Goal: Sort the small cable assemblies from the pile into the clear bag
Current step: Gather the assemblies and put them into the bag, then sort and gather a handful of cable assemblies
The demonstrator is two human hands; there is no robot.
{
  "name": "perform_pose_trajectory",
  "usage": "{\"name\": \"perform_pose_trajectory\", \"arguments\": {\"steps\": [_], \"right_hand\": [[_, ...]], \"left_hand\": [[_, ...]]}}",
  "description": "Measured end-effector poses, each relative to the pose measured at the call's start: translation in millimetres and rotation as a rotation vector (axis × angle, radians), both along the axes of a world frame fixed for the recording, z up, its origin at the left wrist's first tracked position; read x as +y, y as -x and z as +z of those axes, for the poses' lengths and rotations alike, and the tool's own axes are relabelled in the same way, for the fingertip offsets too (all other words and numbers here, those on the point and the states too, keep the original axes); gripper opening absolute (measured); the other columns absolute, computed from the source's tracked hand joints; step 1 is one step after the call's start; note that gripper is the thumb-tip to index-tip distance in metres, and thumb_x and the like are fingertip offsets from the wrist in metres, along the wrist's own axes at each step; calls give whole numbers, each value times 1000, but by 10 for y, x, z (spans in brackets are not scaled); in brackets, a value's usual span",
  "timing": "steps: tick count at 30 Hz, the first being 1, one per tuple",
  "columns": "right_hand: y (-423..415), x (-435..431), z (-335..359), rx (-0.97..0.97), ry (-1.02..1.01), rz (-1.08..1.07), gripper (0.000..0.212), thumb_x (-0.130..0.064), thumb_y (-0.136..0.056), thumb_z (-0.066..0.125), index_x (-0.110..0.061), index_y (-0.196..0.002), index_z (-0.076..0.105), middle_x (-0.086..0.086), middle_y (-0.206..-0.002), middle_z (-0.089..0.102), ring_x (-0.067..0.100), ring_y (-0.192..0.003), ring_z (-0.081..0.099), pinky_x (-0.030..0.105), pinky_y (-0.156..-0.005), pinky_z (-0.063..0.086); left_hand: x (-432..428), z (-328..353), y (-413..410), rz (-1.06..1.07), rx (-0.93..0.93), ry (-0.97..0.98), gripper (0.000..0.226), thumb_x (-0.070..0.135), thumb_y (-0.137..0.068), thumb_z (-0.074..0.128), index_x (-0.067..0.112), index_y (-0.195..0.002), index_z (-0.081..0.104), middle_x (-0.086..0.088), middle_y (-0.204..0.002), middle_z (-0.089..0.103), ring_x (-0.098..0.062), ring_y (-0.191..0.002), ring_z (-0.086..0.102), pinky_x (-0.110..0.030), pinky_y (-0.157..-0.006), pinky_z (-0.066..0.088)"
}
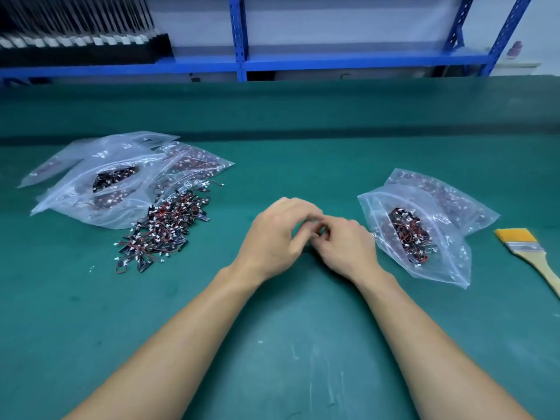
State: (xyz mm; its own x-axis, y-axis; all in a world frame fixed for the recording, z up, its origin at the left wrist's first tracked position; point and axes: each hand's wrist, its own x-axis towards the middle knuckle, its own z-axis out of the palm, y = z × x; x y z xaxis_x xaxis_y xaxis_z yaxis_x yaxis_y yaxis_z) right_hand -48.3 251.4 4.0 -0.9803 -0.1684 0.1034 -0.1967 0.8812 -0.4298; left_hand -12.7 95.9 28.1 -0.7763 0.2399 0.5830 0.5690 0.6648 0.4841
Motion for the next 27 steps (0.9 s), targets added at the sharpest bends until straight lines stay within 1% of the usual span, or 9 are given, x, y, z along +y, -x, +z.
{"name": "perform_pose_trajectory", "arguments": {"steps": [2,4,8,12,19,20,22,24,27], "right_hand": [[21,-12,-36,21,22,-16,11,-41,-86,56,-34,-86,64,-15,-72,64,20,-84,64,33,-71,50],[35,-20,-52,27,25,-20,10,-40,-85,57,-33,-84,63,-16,-68,63,18,-80,62,33,-69,49],[75,12,-91,22,28,-24,8,-40,-85,58,-35,-80,62,-18,-65,61,14,-76,60,30,-62,40],[63,8,-82,16,59,-34,9,-39,-85,60,-37,-77,62,-19,-64,61,9,-73,59,29,-62,40],[62,9,-67,4,82,-35,10,-39,-84,61,-37,-75,63,-32,-72,59,1,-70,58,29,-64,46],[66,11,-68,4,81,-33,10,-39,-85,61,-37,-75,63,-32,-72,59,1,-70,58,28,-63,45],[70,17,-71,5,84,-30,10,-39,-85,62,-37,-75,63,-32,-72,59,1,-69,58,28,-61,43],[69,19,-68,4,87,-28,11,-39,-85,62,-38,-75,63,-31,-72,59,1,-69,58,28,-61,43],[72,19,-64,3,86,-25,11,-39,-85,62,-37,-75,63,-31,-72,59,0,-69,58,27,-61,44]], "left_hand": [[-328,-112,-22,193,28,67,22,2,-89,60,12,-105,71,3,-109,70,-22,-101,62,-39,-91,49],[-632,-184,-18,369,-32,170,26,5,-89,61,13,-114,69,0,-121,66,-25,-110,58,-42,-96,47],[-955,-259,-43,582,-277,366,50,37,-97,52,17,-143,48,-6,-151,43,-29,-137,37,-43,-114,32],[-946,-395,-114,528,-492,463,71,64,-97,34,22,-154,29,-6,-163,21,-28,-150,15,-41,-123,13],[-975,-363,-280,61,-392,254,51,55,-99,44,29,-143,47,10,-158,33,-9,-147,23,-34,-121,22],[-1003,-360,-279,86,-340,264,51,54,-98,45,28,-143,48,8,-158,35,-11,-148,24,-35,-122,19],[-1072,-338,-239,297,-265,367,61,58,-98,42,25,-148,42,-1,-161,30,-18,-151,18,-40,-124,5],[-1127,-307,-208,535,-373,510,76,69,-95,26,24,-156,24,-8,-165,16,-22,-153,6,-46,-123,-8],[-1095,-326,-207,594,-524,646,92,79,-86,4,24,-158,16,-13,-165,12,-22,-154,1,-54,-117,-18]]}}
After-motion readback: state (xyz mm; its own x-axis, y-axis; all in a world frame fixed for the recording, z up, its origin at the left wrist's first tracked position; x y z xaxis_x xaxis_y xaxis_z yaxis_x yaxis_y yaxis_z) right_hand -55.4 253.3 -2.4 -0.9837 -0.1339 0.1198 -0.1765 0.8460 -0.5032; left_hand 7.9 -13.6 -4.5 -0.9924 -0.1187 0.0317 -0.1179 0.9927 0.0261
